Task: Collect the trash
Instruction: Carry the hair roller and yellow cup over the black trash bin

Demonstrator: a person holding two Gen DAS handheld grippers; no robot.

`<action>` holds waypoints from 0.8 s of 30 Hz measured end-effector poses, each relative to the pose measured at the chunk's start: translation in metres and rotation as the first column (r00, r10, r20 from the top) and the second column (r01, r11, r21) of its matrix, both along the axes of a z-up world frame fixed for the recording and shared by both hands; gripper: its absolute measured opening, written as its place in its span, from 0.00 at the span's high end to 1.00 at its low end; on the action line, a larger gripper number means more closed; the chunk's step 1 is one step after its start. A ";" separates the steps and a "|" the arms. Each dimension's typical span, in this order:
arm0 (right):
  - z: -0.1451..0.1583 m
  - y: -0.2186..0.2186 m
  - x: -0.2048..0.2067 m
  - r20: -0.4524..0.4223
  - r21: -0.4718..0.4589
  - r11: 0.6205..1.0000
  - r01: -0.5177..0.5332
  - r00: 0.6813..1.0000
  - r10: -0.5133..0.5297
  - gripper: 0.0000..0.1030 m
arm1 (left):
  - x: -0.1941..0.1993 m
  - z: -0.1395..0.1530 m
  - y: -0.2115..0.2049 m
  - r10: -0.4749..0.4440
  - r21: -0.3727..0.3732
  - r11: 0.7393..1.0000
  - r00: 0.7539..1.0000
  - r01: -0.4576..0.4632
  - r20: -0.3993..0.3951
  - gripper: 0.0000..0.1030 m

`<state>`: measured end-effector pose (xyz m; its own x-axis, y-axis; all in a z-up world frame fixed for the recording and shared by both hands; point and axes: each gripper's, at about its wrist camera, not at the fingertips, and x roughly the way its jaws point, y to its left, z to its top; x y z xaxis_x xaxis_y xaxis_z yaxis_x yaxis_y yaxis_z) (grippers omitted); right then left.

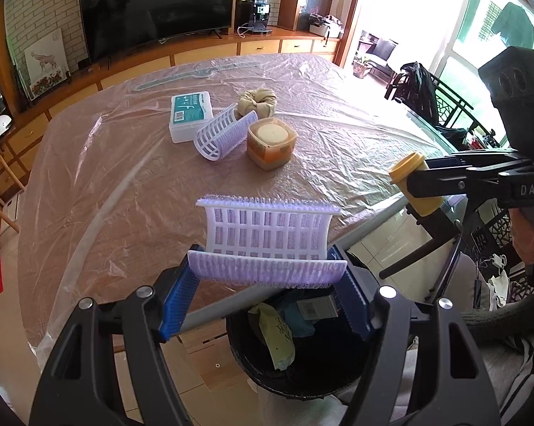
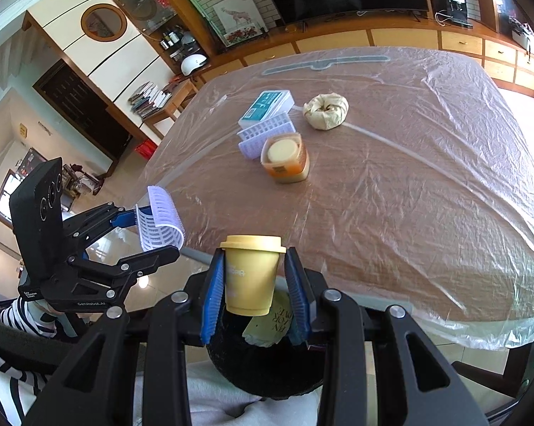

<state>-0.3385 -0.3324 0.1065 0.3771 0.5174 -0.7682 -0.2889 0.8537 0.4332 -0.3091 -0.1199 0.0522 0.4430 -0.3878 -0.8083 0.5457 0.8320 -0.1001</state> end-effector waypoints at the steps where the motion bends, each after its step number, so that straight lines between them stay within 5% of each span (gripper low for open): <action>1: -0.001 0.001 -0.002 -0.002 -0.001 1.000 -0.005 1.000 0.005 0.67 | -0.002 0.000 -0.001 -0.004 0.000 1.000 1.000 0.004 -0.002 0.30; 24: -0.027 0.009 -0.038 -0.080 -0.048 0.996 -0.073 0.994 0.069 0.67 | -0.052 -0.031 -0.017 -0.075 0.052 0.995 0.993 0.080 -0.089 0.30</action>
<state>-0.3761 -0.3235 0.0797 0.2788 0.5002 -0.8198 -0.3166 0.8538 0.4133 -0.3616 -0.1365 0.0216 0.3407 -0.3716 -0.8636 0.5999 0.7932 -0.1047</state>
